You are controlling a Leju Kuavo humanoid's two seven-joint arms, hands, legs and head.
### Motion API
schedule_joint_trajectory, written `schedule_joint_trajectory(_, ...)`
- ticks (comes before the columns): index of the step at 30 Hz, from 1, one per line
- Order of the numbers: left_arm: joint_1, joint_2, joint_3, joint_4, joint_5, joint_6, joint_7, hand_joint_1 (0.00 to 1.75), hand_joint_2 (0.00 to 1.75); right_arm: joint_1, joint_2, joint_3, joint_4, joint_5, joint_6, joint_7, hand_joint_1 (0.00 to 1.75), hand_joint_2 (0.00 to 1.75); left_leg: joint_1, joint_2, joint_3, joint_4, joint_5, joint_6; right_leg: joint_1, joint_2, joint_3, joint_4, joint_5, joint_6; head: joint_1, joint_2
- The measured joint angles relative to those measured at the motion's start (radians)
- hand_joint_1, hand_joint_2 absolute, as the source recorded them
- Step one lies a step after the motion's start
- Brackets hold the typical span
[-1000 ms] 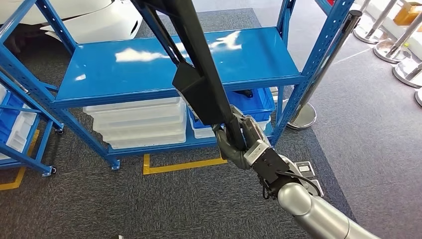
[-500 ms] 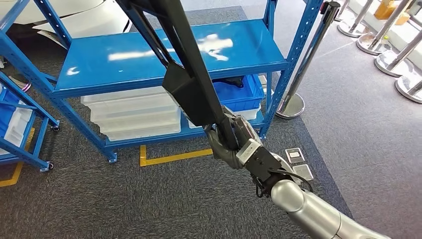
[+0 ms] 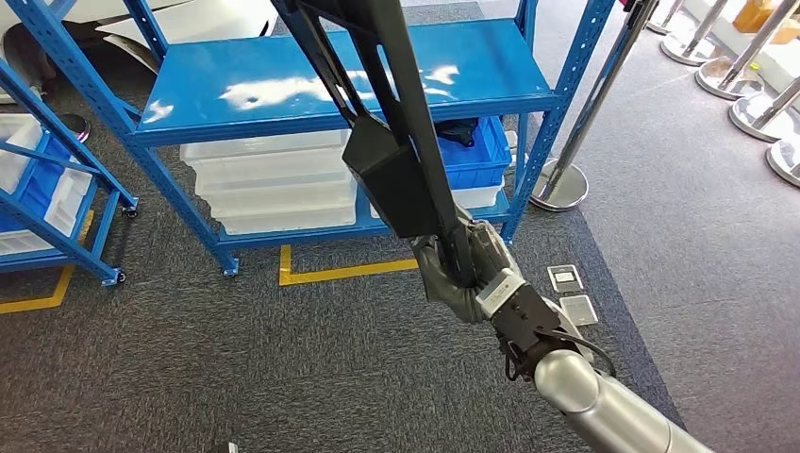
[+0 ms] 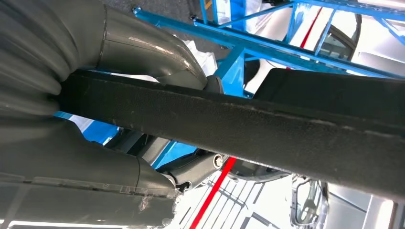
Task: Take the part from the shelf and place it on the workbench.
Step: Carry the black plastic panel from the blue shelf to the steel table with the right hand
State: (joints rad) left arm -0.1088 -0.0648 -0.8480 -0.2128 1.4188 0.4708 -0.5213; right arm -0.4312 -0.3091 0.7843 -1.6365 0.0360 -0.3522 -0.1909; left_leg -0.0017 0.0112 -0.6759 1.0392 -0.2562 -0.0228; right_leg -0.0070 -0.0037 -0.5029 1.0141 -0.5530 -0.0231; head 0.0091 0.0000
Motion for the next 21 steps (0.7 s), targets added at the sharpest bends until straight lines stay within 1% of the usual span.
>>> schedule_joint_trajectory(1, 0.001, 0.0, 0.0, 0.0, 0.0, 0.0, 0.001, 0.0, 1.75, 0.001, 0.0, 0.0, 0.0, -0.001, 0.001, -0.005, 1.75, 1.75, 0.001, -0.002, -0.006, 0.012, -0.013, -0.007, -0.002, -0.001, -0.005, -0.001, 0.009, -0.008, -0.002, 0.0)
schedule_joint_trajectory(2, 0.001, 0.0, 0.0, 0.0, 0.0, -0.001, 0.001, 0.0, 1.75, 0.002, 0.0, 0.0, -0.001, -0.001, 0.003, -0.012, 1.75, 1.75, 0.002, -0.004, -0.017, 0.043, -0.043, -0.014, -0.004, -0.002, -0.012, -0.003, 0.018, -0.015, -0.006, 0.0)
schedule_joint_trajectory(3, 0.002, 0.0, 0.0, 0.0, 0.0, -0.002, 0.002, 0.0, 1.75, 0.002, 0.0, 0.0, -0.002, -0.001, 0.005, -0.019, 1.75, 1.75, 0.005, -0.005, -0.035, 0.094, -0.087, -0.02, -0.005, -0.003, -0.02, -0.004, 0.026, -0.02, -0.011, 0.0)
schedule_joint_trajectory(4, 0.002, 0.001, 0.0, 0.0, -0.001, -0.003, 0.003, 0.0, 1.75, 0.003, 0.0, 0.0, -0.002, -0.001, 0.008, -0.024, 1.75, 1.75, 0.007, -0.006, -0.056, 0.16, -0.134, -0.025, -0.005, -0.003, -0.03, -0.003, 0.034, -0.023, -0.018, 0.0)
schedule_joint_trajectory(5, 0.003, 0.001, 0.0, 0.0, -0.001, -0.004, 0.005, 0.0, 1.75, 0.004, 0.0, 0.0, -0.003, 0.0, 0.009, -0.027, 1.75, 1.75, 0.009, -0.005, -0.075, 0.226, -0.169, -0.029, -0.005, -0.003, -0.039, -0.003, 0.04, -0.024, -0.023, 0.0)
schedule_joint_trajectory(6, 0.003, 0.001, 0.0, 0.0, -0.001, -0.006, 0.006, 0.0, 1.75, 0.006, 0.0, 0.0, -0.003, 0.003, 0.01, -0.027, 1.75, 1.75, 0.01, -0.005, -0.084, 0.273, -0.186, -0.032, -0.005, -0.003, -0.048, -0.002, 0.046, -0.023, -0.028, 0.0)
schedule_joint_trajectory(7, 0.004, 0.002, 0.0, 0.0, -0.001, -0.007, 0.008, 0.0, 1.75, 0.008, 0.0, 0.0, -0.003, 0.008, 0.01, -0.025, 1.75, 1.75, 0.011, -0.005, -0.075, 0.285, -0.183, -0.033, -0.005, -0.005, -0.055, 0.0, 0.051, -0.022, -0.033, 0.0)
schedule_joint_trajectory(8, 0.004, 0.002, 0.0, 0.0, -0.001, -0.008, 0.009, 0.0, 1.75, 0.009, 0.0, 0.0, -0.003, 0.015, 0.009, -0.022, 1.75, 1.75, 0.011, -0.004, -0.045, 0.256, -0.165, -0.032, -0.005, -0.007, -0.061, 0.001, 0.055, -0.021, -0.038, 0.0)
schedule_joint_trajectory(9, 0.004, 0.003, 0.0, 0.001, -0.002, -0.009, 0.01, 0.0, 1.75, 0.011, 0.0, 0.0, -0.003, 0.025, 0.007, -0.019, 1.75, 1.75, 0.011, 0.0, 0.002, 0.192, -0.139, -0.029, -0.005, -0.011, -0.065, 0.003, 0.058, -0.019, -0.044, 0.0)
schedule_joint_trajectory(10, 0.004, 0.003, 0.0, 0.001, -0.002, -0.01, 0.011, 0.0, 1.75, 0.011, 0.0, 0.0, -0.004, 0.033, 0.006, -0.016, 1.75, 1.75, 0.009, 0.011, 0.051, 0.114, -0.121, -0.024, -0.004, -0.016, -0.069, 0.004, 0.06, -0.017, -0.049, 0.0)
schedule_joint_trajectory(11, 0.003, 0.004, 0.0, 0.001, -0.003, -0.01, 0.012, 0.0, 1.75, 0.012, 0.0, 0.0, -0.004, 0.04, 0.005, -0.015, 1.75, 1.75, 0.005, 0.022, 0.09, 0.049, -0.108, -0.017, -0.002, -0.021, -0.071, 0.005, 0.062, -0.013, -0.053, 0.0)
schedule_joint_trajectory(12, 0.002, 0.004, 0.0, 0.001, -0.003, -0.01, 0.012, 0.0, 1.75, 0.012, 0.0, 0.0, -0.005, 0.045, 0.004, -0.013, 1.75, 1.75, 0.001, 0.029, 0.111, 0.007, -0.102, -0.01, -0.001, -0.027, -0.072, 0.006, 0.064, -0.009, -0.055, 0.0)
schedule_joint_trajectory(13, 0.002, 0.005, 0.0, 0.001, -0.003, -0.01, 0.012, 0.0, 1.75, 0.013, 0.0, 0.0, -0.006, 0.048, 0.004, -0.012, 1.75, 1.75, -0.003, 0.033, 0.116, -0.013, -0.103, -0.004, -0.001, -0.034, -0.074, 0.005, 0.067, -0.004, -0.056, 0.0)
schedule_joint_trajectory(14, 0.003, 0.005, 0.0, 0.001, -0.003, -0.01, 0.012, 0.0, 1.75, 0.014, 0.001, 0.0, -0.007, 0.05, 0.004, -0.011, 1.75, 1.75, -0.005, 0.027, 0.112, -0.017, -0.098, 0.002, -0.001, -0.042, -0.074, 0.004, 0.07, 0.001, -0.055, 0.0)
schedule_joint_trajectory(15, 0.004, 0.005, 0.0, 0.001, -0.003, -0.01, 0.013, 0.0, 1.75, 0.014, 0.0, 0.0, -0.008, 0.051, 0.004, -0.01, 1.75, 1.75, -0.003, 0.02, 0.11, -0.023, -0.094, 0.009, -0.001, -0.045, -0.074, 0.004, 0.069, 0.006, -0.054, 0.0)
schedule_joint_trajectory(16, 0.004, 0.005, 0.0, 0.001, -0.003, -0.01, 0.013, 0.0, 1.75, 0.014, 0.0, 0.0, -0.009, 0.052, 0.004, -0.01, 1.75, 1.75, 0.0, 0.013, 0.109, -0.029, -0.088, 0.016, -0.002, -0.041, -0.077, 0.011, 0.061, 0.01, -0.051, 0.0)
schedule_joint_trajectory(17, 0.005, 0.005, 0.0, 0.001, -0.003, -0.01, 0.014, 0.0, 1.75, 0.014, 0.0, 0.0, -0.009, 0.052, 0.004, -0.01, 1.75, 1.75, 0.003, 0.007, 0.108, -0.035, -0.082, 0.023, -0.002, -0.032, -0.088, 0.035, 0.042, 0.014, -0.046, 0.0)
schedule_joint_trajectory(18, 0.004, 0.005, 0.0, 0.001, -0.003, -0.01, 0.014, 0.0, 1.75, 0.014, 0.0, 0.0, -0.01, 0.052, 0.004, -0.009, 1.75, 1.75, 0.005, 0.001, 0.106, -0.04, -0.077, 0.029, -0.003, -0.02, -0.108, 0.08, 0.013, 0.018, -0.039, 0.0)
schedule_joint_trajectory(19, 0.004, 0.005, 0.0, 0.001, -0.003, -0.01, 0.015, 0.0, 1.75, 0.016, 0.001, 0.0, -0.01, 0.053, 0.004, -0.009, 1.75, 1.75, 0.005, -0.006, 0.103, -0.04, -0.074, 0.032, -0.005, -0.009, -0.136, 0.144, -0.022, 0.02, -0.032, 0.0)
schedule_joint_trajectory(20, 0.004, 0.005, 0.0, 0.001, -0.004, -0.01, 0.015, 0.0, 1.75, 0.018, 0.001, 0.0, -0.01, 0.053, 0.004, -0.009, 1.75, 1.75, 0.004, -0.013, 0.099, -0.038, -0.072, 0.034, -0.005, -0.004, -0.168, 0.215, -0.053, 0.021, -0.025, 0.0)
schedule_joint_trajectory(21, 0.005, 0.005, 0.0, 0.001, -0.004, -0.01, 0.017, 0.0, 1.75, 0.021, 0.001, 0.0, -0.01, 0.053, 0.004, -0.009, 1.75, 1.75, 0.004, -0.021, 0.096, -0.036, -0.071, 0.035, -0.006, -0.003, -0.192, 0.269, -0.068, 0.023, -0.021, 0.0)
